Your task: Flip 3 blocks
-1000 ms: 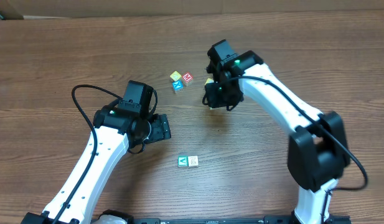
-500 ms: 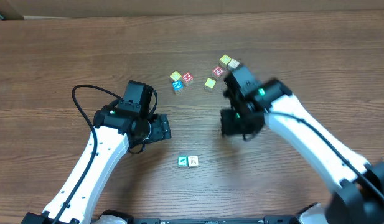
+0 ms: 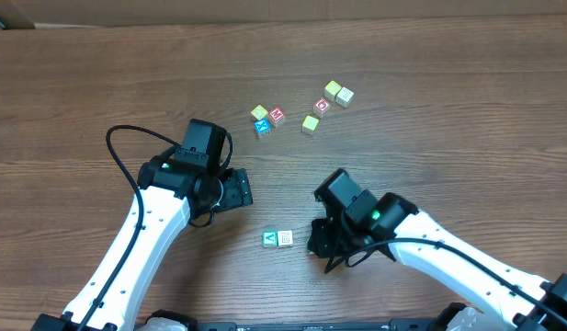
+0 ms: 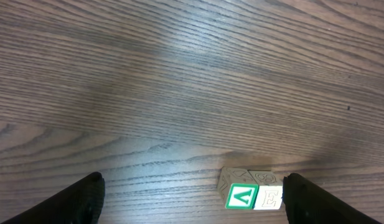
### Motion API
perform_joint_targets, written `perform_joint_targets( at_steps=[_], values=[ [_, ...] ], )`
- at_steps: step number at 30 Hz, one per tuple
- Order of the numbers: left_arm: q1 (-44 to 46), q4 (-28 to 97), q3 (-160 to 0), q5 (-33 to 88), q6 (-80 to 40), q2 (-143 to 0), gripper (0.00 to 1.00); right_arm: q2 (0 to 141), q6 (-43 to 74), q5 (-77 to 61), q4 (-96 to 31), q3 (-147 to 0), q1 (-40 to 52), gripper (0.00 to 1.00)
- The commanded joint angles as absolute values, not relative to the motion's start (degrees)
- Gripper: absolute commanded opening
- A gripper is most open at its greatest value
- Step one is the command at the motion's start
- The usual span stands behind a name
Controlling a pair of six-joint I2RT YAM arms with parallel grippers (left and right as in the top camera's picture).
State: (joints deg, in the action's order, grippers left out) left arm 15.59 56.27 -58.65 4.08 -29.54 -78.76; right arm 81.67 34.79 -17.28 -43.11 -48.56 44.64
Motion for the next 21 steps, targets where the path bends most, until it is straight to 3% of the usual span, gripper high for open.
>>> perform_joint_targets(
  at_steps=[1,21],
  values=[
    [15.40,56.55,-59.88,4.51,-28.29,-78.08,0.84,81.23,42.13,-18.11,-40.10,-47.37,45.06,0.15],
    [15.40,56.36,-59.88,4.51,-28.29,-78.08,0.86,90.85,43.27,-15.92,-32.67,-46.92,45.06,0.13]
  ],
)
